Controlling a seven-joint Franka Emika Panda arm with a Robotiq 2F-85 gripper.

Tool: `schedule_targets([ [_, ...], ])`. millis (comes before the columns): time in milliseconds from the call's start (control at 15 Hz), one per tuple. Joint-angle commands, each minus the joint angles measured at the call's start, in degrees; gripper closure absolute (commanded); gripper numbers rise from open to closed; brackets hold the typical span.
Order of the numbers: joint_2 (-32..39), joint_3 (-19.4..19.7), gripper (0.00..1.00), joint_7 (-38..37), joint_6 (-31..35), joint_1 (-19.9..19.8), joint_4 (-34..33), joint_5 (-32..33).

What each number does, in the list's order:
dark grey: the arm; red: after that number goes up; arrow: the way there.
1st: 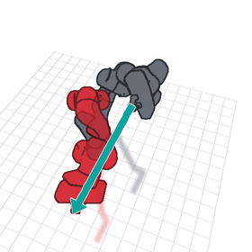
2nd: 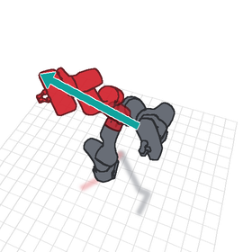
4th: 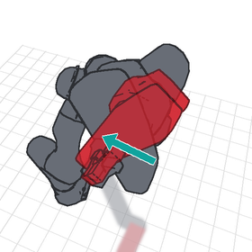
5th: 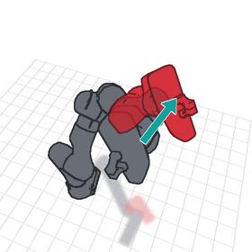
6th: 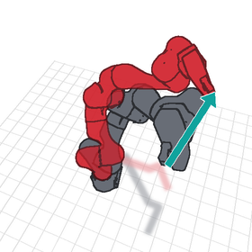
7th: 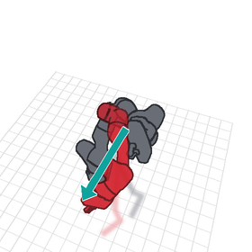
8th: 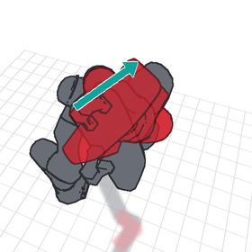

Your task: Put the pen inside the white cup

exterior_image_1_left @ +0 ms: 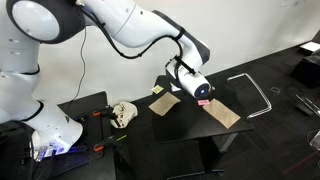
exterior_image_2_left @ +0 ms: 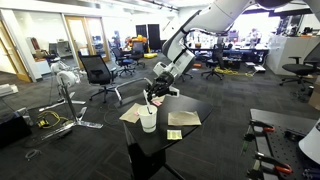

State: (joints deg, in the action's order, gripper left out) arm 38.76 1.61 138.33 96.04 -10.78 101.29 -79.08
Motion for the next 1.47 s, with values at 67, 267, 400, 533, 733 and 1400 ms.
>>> schedule_targets([
  [67,0.86,0.8,0.97,1.37,1.12,0.89,-0.25,-1.61],
  [267,1.35,0.9,0.97,1.45,2.07,1.09,-0.27,-1.57],
  [400,1.66,0.89,0.97,1.43,2.73,1.17,-0.29,-1.57],
  [533,1.94,0.85,0.97,1.4,3.48,1.22,-0.32,-1.54],
  [733,2.18,0.81,0.97,1.34,4.56,1.34,-0.34,-1.52],
  [1400,2.76,0.62,0.47,1.08,6.98,1.65,-0.25,-1.61],
])
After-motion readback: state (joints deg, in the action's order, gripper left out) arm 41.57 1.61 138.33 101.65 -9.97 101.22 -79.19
